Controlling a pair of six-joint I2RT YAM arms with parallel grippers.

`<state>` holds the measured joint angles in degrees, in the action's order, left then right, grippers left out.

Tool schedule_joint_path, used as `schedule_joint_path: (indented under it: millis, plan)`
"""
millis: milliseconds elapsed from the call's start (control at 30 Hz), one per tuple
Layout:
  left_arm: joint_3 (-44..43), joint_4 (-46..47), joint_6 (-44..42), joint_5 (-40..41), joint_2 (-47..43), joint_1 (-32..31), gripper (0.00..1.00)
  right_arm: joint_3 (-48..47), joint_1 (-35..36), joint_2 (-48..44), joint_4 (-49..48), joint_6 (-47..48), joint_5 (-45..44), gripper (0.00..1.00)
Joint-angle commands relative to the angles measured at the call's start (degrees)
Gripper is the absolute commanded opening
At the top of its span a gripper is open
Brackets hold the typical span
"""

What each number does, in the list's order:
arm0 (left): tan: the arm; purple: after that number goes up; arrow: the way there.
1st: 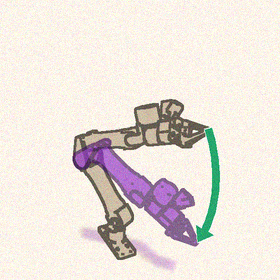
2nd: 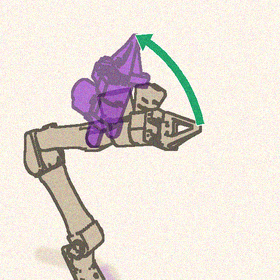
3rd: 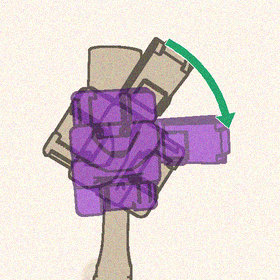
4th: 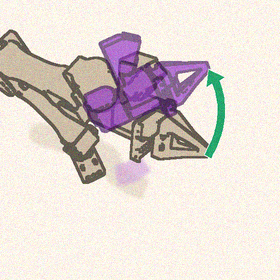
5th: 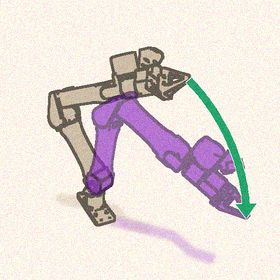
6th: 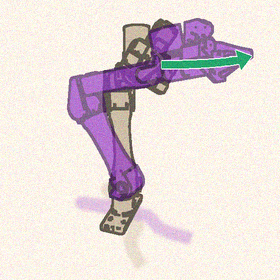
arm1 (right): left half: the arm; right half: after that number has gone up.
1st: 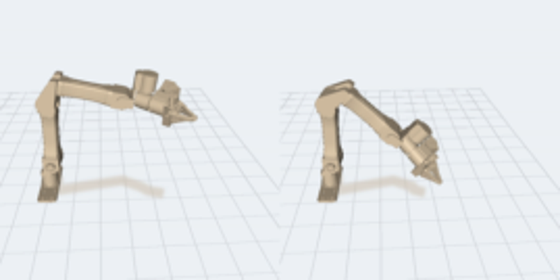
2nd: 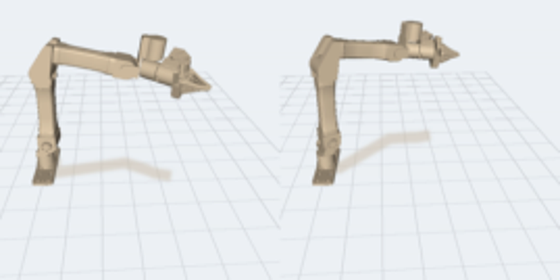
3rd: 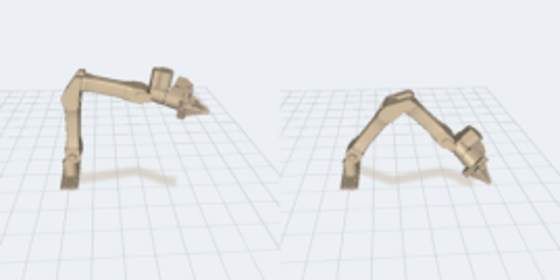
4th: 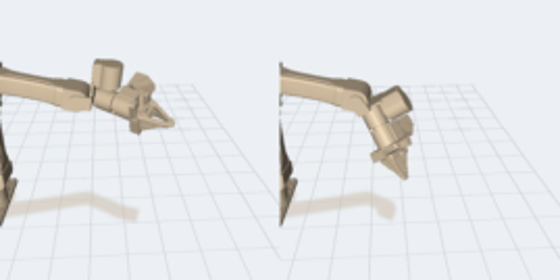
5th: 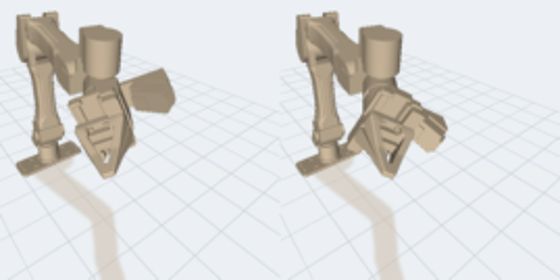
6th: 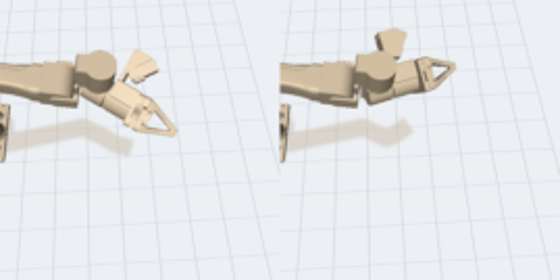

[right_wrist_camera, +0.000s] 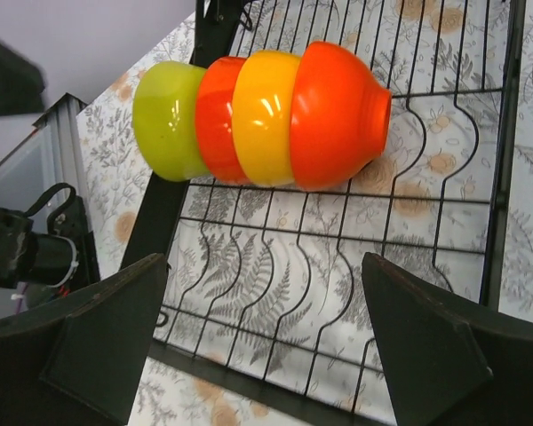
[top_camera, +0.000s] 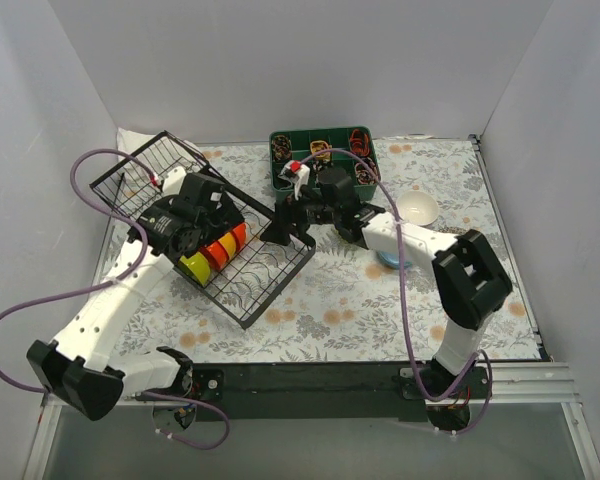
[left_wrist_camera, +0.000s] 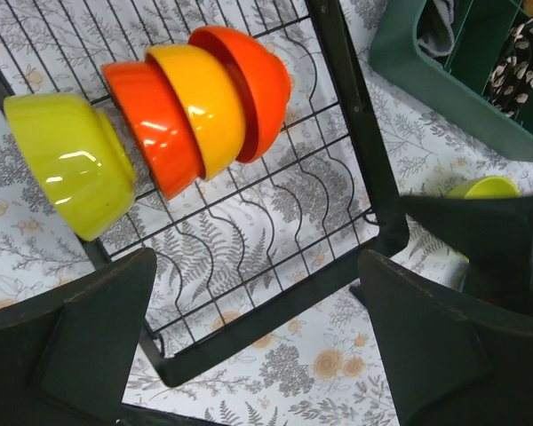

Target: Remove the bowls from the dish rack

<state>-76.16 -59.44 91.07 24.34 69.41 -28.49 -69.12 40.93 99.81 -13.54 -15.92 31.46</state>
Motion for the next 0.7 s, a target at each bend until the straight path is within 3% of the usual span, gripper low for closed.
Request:
schedule_joint_path:
  millis: [0,400,667]
  plan:
    - [3.9,-2.96,-0.36,-2.18,-4.8,0.28,0.98,-8.03,1.79,7.57,-3.6,1.42,0.44,0.98]
    - [4.79,-6.56,-0.19,-2.63,-11.05,0.28,0.98,-23.06,4.07,22.43,-3.51,0.19,-4.65,0.99]
    - [5.67,-7.53,0.25,-2.72,-12.98,0.28,0.98,-27.91,4.34,27.8,-4.13,-3.15,-5.54,0.98]
